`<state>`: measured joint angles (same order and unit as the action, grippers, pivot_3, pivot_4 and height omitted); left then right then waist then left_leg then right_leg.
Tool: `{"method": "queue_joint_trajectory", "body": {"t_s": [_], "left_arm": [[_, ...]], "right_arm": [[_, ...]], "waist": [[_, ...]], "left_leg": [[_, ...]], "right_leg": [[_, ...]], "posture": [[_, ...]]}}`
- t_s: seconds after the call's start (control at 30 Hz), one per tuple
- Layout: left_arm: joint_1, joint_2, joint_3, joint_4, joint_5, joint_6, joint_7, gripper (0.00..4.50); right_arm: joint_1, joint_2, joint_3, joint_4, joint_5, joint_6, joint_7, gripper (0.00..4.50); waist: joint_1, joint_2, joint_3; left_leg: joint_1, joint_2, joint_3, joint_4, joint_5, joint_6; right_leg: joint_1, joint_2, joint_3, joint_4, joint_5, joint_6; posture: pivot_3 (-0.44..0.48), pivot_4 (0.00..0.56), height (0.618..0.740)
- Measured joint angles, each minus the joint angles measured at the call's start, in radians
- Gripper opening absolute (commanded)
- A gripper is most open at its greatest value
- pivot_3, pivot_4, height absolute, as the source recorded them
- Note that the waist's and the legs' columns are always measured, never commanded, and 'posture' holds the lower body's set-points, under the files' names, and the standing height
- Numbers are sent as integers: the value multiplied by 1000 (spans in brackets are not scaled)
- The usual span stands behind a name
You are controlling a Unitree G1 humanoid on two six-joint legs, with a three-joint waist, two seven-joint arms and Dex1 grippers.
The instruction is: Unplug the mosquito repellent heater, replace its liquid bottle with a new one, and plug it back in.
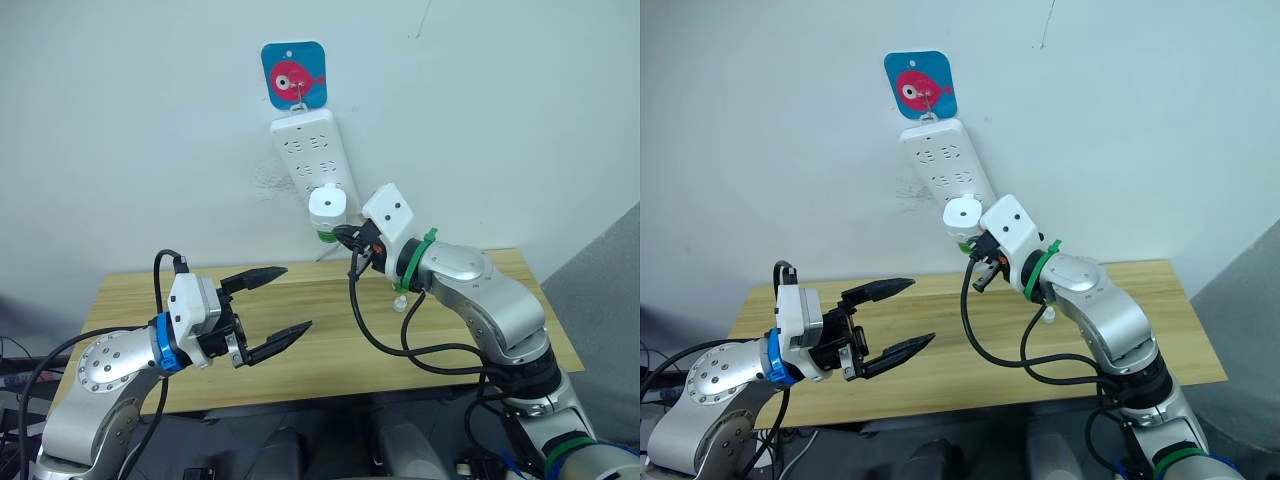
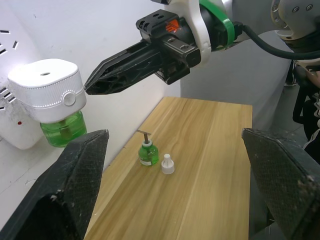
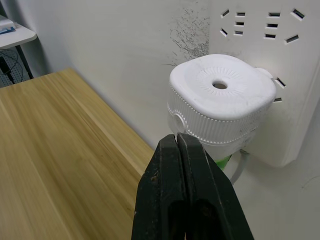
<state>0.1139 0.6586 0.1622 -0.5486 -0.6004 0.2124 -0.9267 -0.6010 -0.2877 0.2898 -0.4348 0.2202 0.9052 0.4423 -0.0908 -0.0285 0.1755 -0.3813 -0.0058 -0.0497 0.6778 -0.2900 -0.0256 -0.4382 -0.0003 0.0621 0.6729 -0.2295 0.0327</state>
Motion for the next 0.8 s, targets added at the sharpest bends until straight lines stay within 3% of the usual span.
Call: {"method": "queue_joint_trajectory", "body": {"t_s": [0.8], "left_arm": [[-8,0,-1,0,0,1,3,4500]], "right_arm": [[-43,48,16,121,-47,-59,-8,25]], "waist": [[1,0,0]], "left_leg": [[0,0,0,0,0,0]], "right_leg": [[0,0,0,0,0,0]], "posture": [[-66,149,740]]}}
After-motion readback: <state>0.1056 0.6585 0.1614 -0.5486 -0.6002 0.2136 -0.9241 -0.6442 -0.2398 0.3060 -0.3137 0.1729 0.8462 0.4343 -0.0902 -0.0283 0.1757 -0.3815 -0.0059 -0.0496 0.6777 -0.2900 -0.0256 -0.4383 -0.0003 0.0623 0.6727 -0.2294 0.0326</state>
